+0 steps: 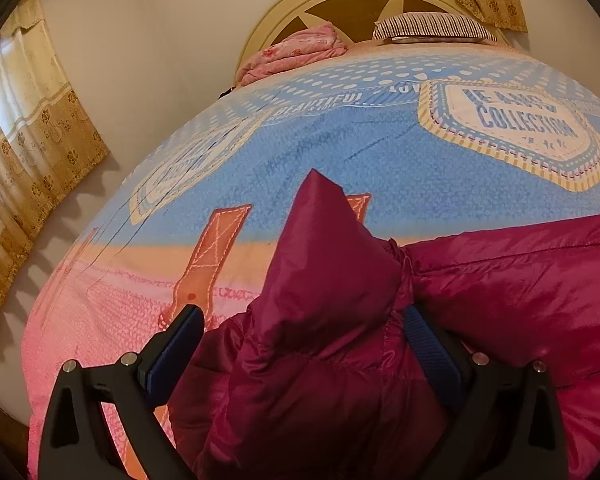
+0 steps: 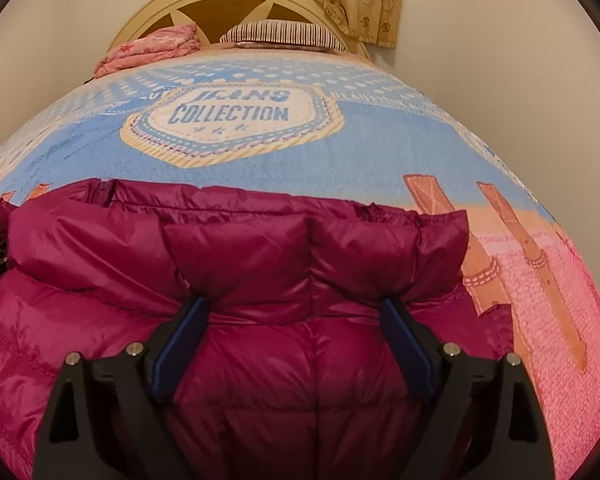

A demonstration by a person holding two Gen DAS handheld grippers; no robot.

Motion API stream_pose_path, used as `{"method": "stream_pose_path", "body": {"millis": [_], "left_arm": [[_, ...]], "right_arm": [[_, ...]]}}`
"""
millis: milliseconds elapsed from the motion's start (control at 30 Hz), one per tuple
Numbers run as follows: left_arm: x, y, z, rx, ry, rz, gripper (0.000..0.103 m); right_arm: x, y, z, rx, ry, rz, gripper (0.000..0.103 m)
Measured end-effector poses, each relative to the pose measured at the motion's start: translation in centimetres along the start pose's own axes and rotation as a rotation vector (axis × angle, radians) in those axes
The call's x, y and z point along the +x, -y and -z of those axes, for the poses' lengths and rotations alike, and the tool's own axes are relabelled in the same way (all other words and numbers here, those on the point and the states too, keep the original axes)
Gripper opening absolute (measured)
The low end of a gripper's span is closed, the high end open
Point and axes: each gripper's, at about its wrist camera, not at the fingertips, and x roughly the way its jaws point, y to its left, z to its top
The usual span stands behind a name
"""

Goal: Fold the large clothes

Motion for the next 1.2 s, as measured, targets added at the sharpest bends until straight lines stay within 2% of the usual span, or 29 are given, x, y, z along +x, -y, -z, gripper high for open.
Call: {"method": "stream_pose_path", "body": {"millis": [733,1200], "left_arm": [[0.2,-0.2,0.1,-0.004,-0.006,0.004,0.101],[-0.1,0.5,0.0,0.023,-0.004,-0.030,0.101]], "right_arm": [[1.4,0.2,-0.2,0.004,-0.060,0.016,0.096],[1.6,0.1,-0.3,0.005,-0.067,0.023,0.098]]}}
